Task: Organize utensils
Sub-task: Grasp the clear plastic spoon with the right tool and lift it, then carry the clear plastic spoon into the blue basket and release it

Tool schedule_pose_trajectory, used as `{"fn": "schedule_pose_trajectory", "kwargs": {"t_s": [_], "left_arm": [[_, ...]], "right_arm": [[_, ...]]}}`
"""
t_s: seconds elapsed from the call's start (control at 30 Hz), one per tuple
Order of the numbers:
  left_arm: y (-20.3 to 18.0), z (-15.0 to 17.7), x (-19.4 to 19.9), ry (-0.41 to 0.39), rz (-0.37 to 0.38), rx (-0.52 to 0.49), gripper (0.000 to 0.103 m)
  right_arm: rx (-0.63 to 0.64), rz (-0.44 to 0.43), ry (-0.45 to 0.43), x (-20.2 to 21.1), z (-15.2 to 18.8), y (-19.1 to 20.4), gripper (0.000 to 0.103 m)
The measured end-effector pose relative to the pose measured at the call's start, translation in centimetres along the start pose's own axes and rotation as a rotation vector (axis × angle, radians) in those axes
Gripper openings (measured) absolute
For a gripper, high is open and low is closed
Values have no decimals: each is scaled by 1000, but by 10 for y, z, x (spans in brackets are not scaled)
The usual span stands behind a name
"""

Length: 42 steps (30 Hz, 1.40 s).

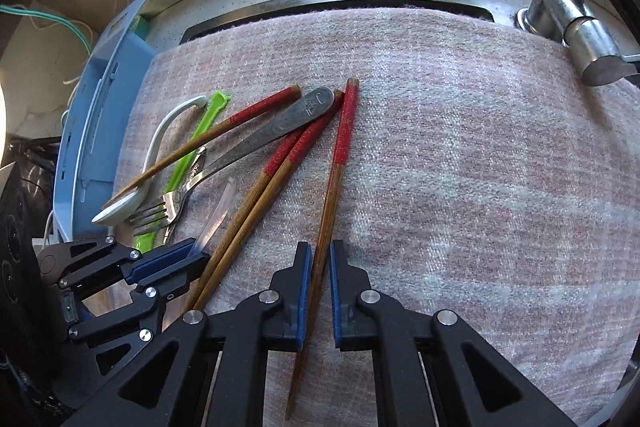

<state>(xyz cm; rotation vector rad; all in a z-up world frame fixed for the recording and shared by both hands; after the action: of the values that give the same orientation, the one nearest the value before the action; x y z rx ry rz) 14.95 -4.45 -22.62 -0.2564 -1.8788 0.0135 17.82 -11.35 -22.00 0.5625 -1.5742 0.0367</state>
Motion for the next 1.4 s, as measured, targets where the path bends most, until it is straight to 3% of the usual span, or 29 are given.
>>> {"fn": "schedule_pose_trajectory", "kwargs": {"t_s": [0.27,0.43,0.6,0.97,1.17,1.4], "left_arm": [[-5,17,16,-82,53,116,6],[-2,21,34,-138,81,167,6],[5,17,56,-185,85,171,6],[37,11,109,-315,44,217,6],[77,17,146,-380,-22,270,6],[131,34,169,-403,-107,335,6]], "right_arm": [[-102,-134,-74,15,29,-18,6],[-140,-175,-93,22,41,-22,6],[-95,-173,-141,43,39,-12,6],[56,-232,-229,79,6,64,6],[131,-281,-251,86,-14,115,6],[193,-327,-246,74,-37,168,6]]}}
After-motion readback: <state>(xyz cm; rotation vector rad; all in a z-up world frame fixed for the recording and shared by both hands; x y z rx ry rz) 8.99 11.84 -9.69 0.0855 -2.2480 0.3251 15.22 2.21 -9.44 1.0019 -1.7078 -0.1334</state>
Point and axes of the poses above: each gripper's, at about its wrist camera, not at the fingertips, and x roughly against the way its jaws point, y to its left, z to its underside, the point moved 7 cm from there along -x, roughly the way its jaws point, and after that the axes turned 2 degrees about -z, right-handed, at the moved point
